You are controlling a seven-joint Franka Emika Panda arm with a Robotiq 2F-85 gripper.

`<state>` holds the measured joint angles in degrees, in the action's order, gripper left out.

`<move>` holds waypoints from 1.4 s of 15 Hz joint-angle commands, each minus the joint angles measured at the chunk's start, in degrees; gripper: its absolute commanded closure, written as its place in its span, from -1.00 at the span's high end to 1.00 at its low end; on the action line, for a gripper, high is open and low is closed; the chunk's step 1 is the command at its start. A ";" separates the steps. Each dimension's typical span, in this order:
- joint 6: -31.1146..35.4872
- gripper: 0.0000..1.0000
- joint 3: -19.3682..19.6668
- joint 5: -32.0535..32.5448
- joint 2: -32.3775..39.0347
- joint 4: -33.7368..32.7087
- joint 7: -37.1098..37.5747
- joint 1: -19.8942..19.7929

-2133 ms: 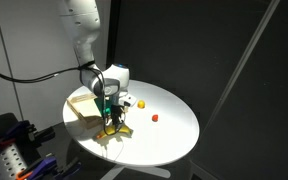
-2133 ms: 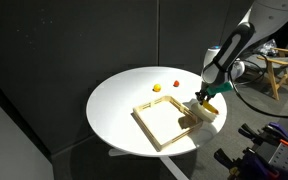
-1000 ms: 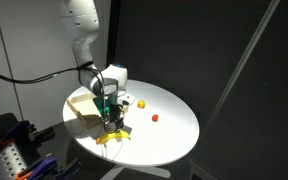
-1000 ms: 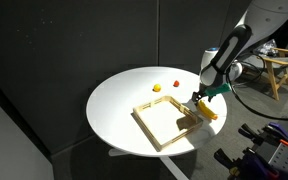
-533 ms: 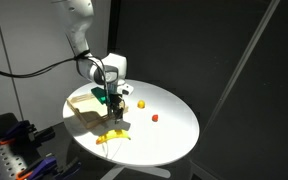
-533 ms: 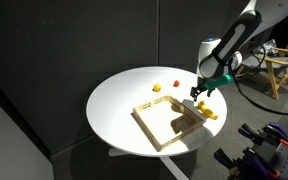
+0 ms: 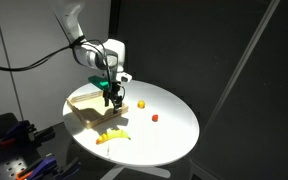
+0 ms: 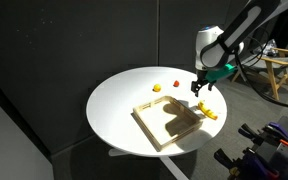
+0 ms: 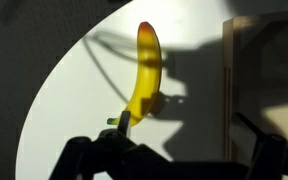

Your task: Remove the banana from the box

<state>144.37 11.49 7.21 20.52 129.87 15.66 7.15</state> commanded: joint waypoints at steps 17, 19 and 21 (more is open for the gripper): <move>-7.54 1.00 -12.23 -10.96 -17.43 8.36 -10.32 -3.54; -7.75 1.00 -12.74 -10.58 -18.35 8.83 -9.78 -3.26; -7.62 1.00 -13.20 -9.88 -19.43 9.40 -8.70 -3.00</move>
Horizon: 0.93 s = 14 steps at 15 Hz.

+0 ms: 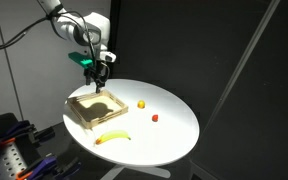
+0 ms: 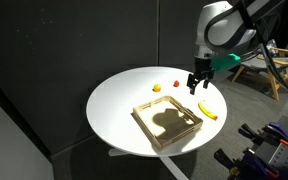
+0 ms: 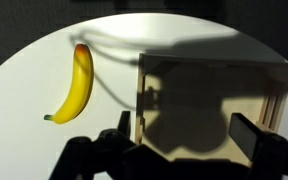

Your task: Remove the banana from the box

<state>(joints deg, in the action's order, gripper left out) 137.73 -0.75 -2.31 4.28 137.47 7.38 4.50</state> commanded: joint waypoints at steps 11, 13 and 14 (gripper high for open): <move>0.62 1.00 -2.36 0.07 -3.87 2.07 0.41 -0.26; 0.78 1.00 -2.42 0.08 -3.90 2.15 0.41 -0.25; 0.81 1.00 -2.42 0.08 -3.90 2.16 0.41 -0.25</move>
